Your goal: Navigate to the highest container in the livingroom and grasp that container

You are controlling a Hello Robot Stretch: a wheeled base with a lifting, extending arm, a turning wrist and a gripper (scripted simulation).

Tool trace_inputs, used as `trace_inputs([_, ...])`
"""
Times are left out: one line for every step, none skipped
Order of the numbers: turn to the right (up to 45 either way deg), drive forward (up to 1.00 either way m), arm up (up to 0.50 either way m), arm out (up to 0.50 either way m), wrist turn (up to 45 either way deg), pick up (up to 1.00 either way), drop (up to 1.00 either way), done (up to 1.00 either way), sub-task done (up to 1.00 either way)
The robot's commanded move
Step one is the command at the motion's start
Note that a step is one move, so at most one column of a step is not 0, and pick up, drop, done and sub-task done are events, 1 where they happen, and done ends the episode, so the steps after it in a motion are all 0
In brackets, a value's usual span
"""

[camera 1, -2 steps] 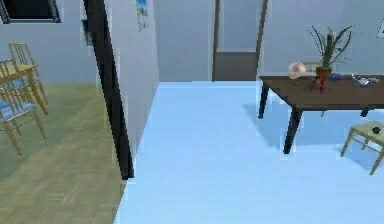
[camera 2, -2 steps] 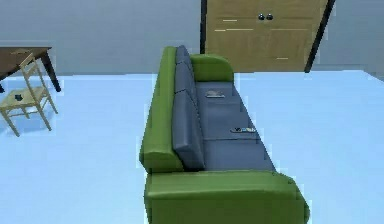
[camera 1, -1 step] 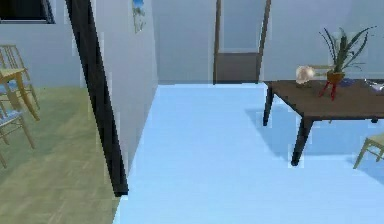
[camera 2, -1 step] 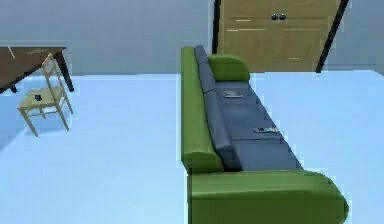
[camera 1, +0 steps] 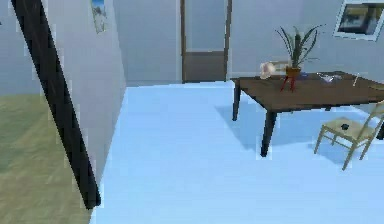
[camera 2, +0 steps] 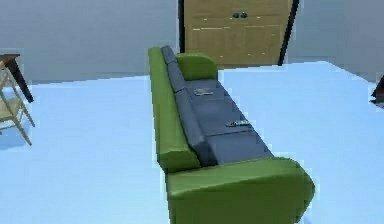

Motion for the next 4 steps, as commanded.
trace_inputs([0.0,1.0,0.0,0.0,0.0,0.0,0.0,0.0,0.0])
trace_inputs([0.0,1.0,0.0,0.0,0.0,0.0,0.0,0.0,0.0])
trace_inputs([0.0,0.85,0.0,0.0,0.0,0.0,0.0,0.0,0.0])
trace_inputs([30.0,0.0,0.0,0.0,0.0,0.0,0.0,0.0,0.0])
